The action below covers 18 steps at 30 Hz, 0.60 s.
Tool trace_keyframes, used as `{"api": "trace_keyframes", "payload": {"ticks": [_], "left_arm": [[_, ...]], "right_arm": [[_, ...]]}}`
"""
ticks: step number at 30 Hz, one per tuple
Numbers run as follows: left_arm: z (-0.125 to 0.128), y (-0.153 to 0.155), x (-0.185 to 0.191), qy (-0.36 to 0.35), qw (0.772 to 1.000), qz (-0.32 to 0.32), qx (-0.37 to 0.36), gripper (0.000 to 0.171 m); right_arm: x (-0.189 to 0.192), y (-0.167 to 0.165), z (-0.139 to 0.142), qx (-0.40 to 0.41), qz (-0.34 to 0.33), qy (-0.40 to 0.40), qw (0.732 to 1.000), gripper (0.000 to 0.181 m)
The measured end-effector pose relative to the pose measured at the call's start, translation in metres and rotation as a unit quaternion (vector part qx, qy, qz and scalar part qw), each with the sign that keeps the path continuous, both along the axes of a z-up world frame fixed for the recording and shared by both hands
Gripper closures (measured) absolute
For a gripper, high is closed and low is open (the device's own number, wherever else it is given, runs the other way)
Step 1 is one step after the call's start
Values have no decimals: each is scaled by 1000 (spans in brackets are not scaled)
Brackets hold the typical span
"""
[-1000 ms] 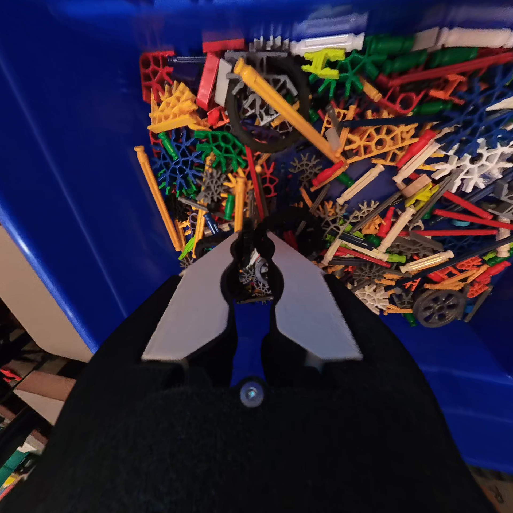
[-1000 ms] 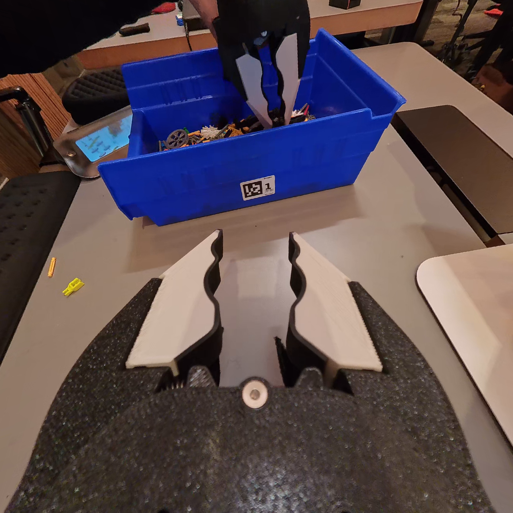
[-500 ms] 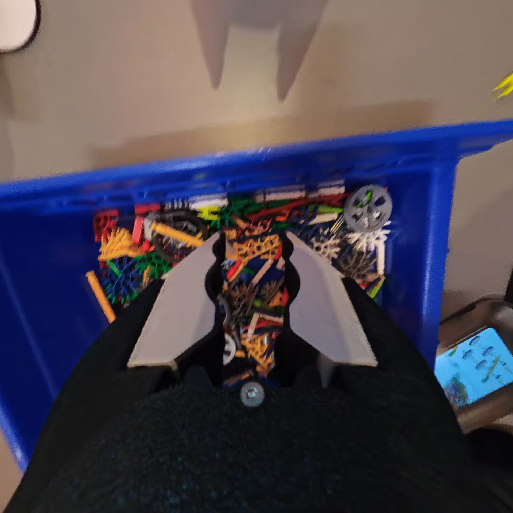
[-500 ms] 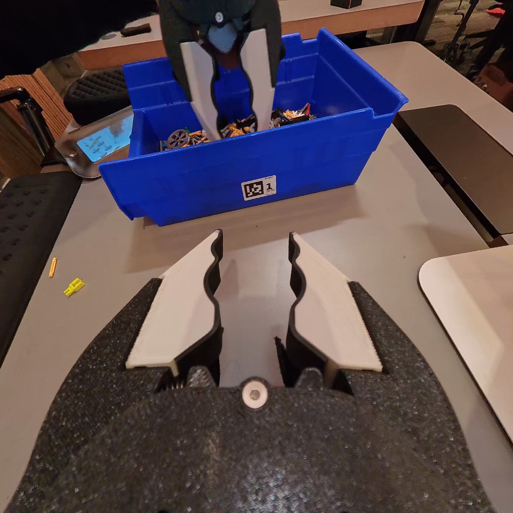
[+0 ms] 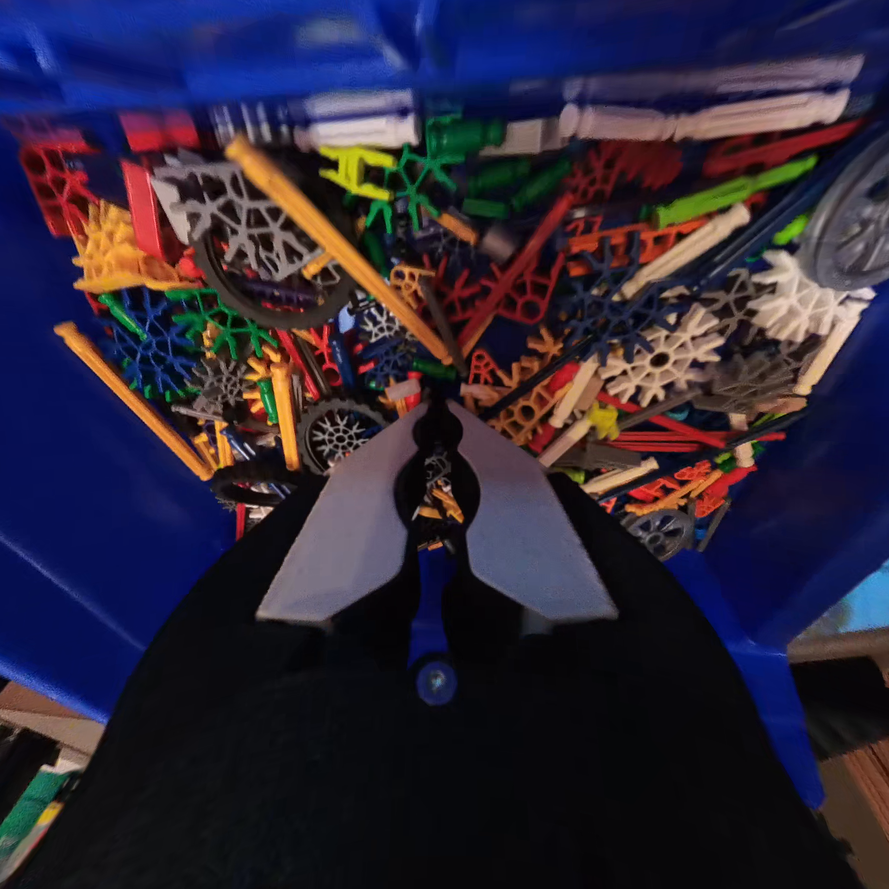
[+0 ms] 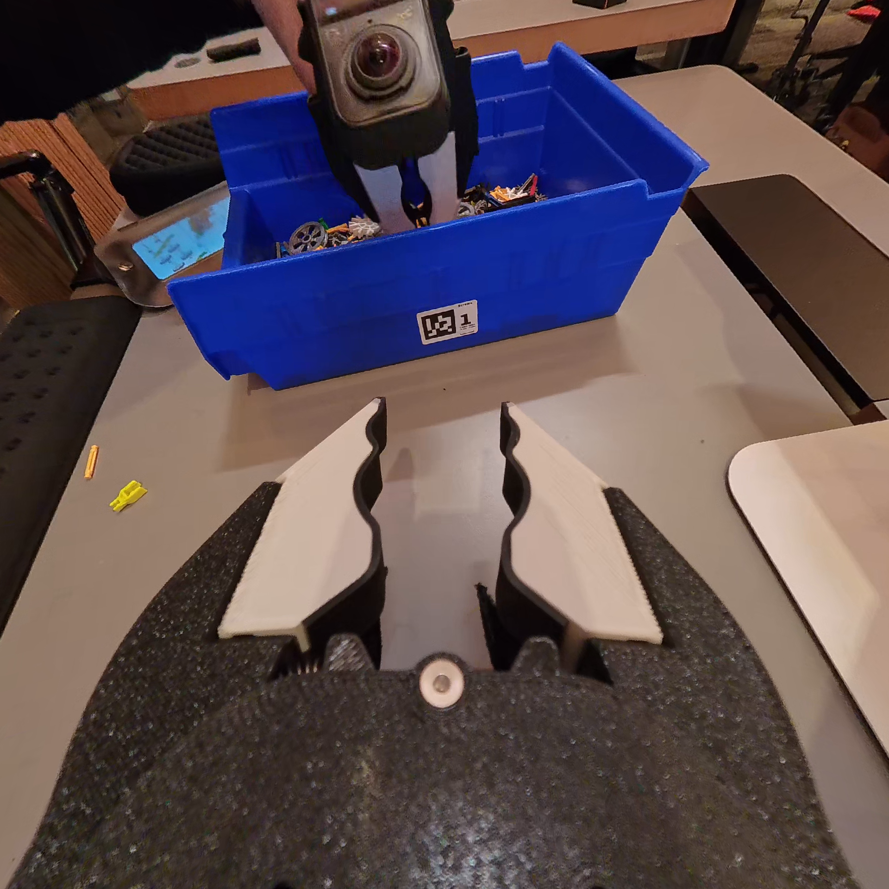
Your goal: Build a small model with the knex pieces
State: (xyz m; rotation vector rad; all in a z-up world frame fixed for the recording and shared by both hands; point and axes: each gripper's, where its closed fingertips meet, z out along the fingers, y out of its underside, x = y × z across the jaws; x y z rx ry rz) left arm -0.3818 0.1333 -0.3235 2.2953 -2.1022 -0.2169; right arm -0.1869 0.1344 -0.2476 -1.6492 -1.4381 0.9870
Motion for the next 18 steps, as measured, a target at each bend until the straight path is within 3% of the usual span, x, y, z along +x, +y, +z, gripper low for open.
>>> {"api": "trace_keyframes", "payload": {"ticks": [5, 11, 15, 18], "left_arm": [[17, 0, 13, -82, 996, 17, -1, 157], [34, -38, 49, -179, 980, -32, -79, 136], [25, -68, 62, -183, 972, -70, -126, 130], [14, -73, 65, -173, 974, -89, -119, 134]], "right_arm": [[0, -1, 1, 2, 1, 1, 1000, 134], [0, 0, 1, 1, 0, 1, 1000, 134], [0, -1, 1, 1, 1, 1, 1000, 134], [0, 0, 2, 1, 1, 1, 1000, 134]]}}
